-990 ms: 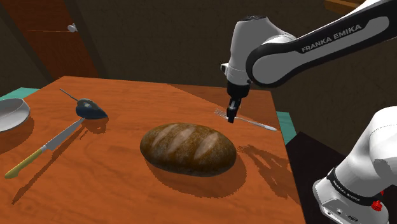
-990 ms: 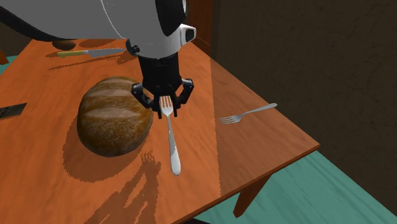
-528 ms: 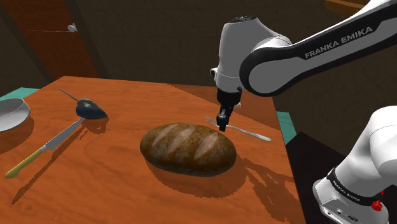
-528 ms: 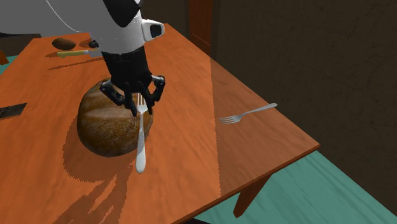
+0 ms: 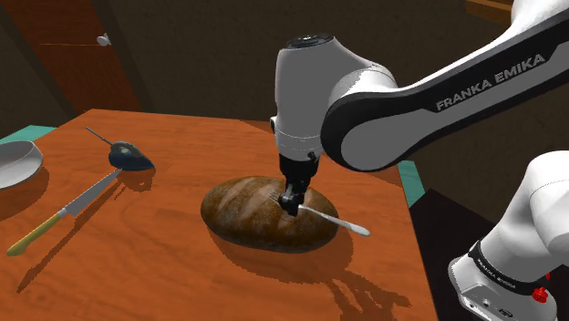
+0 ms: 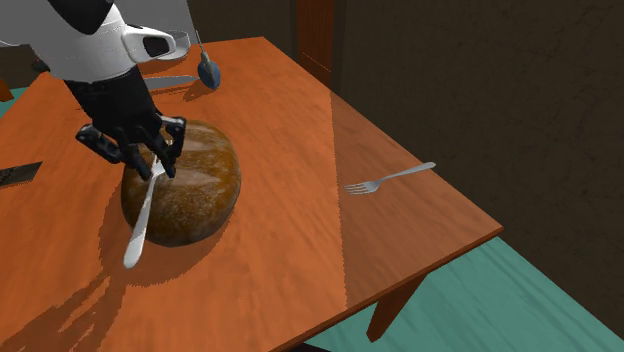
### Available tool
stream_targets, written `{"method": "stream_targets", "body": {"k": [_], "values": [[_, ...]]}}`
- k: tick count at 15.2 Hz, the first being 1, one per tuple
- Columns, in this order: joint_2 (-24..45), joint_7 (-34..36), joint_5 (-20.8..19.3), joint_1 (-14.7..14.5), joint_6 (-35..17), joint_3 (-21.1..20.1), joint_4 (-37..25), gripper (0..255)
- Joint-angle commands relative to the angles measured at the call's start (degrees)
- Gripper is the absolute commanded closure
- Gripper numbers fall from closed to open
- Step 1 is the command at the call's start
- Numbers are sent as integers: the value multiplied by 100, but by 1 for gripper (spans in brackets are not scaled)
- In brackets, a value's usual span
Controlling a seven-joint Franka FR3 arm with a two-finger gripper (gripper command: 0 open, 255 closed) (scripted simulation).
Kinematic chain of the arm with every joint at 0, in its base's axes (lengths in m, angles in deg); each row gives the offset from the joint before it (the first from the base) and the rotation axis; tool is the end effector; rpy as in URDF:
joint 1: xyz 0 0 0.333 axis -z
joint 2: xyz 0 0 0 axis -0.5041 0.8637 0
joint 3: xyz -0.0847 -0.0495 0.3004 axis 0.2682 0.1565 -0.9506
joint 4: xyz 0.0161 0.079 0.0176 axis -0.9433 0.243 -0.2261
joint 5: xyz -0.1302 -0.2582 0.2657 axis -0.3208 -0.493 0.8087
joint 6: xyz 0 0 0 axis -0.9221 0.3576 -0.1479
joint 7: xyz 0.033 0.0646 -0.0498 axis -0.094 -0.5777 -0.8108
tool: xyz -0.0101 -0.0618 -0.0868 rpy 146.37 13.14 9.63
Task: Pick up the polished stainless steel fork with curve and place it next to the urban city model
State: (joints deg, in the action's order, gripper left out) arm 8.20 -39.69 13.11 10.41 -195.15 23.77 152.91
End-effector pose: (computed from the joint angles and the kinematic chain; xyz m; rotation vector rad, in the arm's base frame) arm 0.3566 0.3393 0.4180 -3.0281 -0.7263 -0.0588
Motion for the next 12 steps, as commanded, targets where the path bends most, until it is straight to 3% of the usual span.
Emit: {"method": "stream_targets", "body": {"k": [1, 12], "values": [[225, 310, -95, -71, 30, -164, -252, 255], [1959, 2222, -1146, -781, 416, -857, -2151, 255]]}}
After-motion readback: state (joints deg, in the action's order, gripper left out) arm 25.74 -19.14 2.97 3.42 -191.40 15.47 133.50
